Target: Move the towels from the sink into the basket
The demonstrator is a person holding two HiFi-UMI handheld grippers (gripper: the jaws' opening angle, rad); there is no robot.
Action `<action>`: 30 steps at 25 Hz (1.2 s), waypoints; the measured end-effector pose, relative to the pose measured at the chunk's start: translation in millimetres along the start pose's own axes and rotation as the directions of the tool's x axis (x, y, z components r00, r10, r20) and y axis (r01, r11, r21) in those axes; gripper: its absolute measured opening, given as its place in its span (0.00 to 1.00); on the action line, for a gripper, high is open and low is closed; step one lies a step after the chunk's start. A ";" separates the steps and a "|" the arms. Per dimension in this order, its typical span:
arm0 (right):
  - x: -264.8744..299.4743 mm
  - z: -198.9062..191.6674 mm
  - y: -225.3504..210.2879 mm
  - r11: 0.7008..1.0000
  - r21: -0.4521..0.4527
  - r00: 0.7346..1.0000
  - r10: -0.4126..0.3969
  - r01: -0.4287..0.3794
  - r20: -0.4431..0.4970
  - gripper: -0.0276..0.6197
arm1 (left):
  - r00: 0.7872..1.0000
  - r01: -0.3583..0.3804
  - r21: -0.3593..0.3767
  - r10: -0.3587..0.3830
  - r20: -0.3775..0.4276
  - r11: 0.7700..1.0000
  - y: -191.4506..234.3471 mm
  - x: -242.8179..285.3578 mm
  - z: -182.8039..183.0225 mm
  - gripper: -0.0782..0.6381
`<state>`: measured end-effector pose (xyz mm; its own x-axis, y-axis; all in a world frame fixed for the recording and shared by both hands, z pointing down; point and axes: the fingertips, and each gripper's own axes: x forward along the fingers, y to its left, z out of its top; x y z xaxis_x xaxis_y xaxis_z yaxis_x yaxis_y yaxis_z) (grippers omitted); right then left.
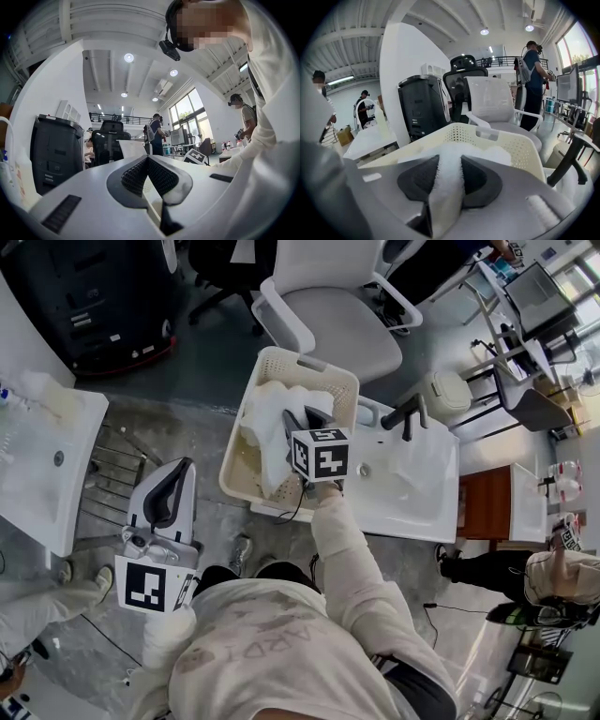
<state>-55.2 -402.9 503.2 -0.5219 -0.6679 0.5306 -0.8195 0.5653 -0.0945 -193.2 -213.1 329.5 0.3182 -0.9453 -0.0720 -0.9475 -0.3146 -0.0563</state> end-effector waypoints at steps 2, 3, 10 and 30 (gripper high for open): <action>7.2 -9.4 -0.4 1.000 -0.001 1.000 -0.001 0.001 -0.031 0.25 | 1.000 0.000 0.000 0.000 -0.001 1.000 0.9 0.8 0.2 0.12; 9.8 -12.8 -0.9 1.000 0.000 0.999 -0.001 0.001 -0.039 0.26 | 1.000 -0.001 0.001 0.001 -0.003 1.000 1.4 1.0 -0.1 0.12; 1.1 -6.1 1.3 1.000 0.005 1.000 0.014 -0.014 0.016 0.35 | 1.000 0.003 0.000 -0.003 -0.001 1.000 0.7 3.1 0.2 0.12; -152.3 39.3 -0.2 0.999 -0.006 0.932 -0.036 0.041 0.359 0.06 | 0.993 0.115 0.004 -0.115 0.041 0.993 -42.5 18.9 18.7 0.12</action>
<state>15.1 -320.4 389.3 -0.5425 -0.8170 0.1954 -0.8386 0.5405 -0.0679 -146.3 -216.0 311.9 0.4258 -0.8986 -0.1058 -0.9047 -0.4206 -0.0685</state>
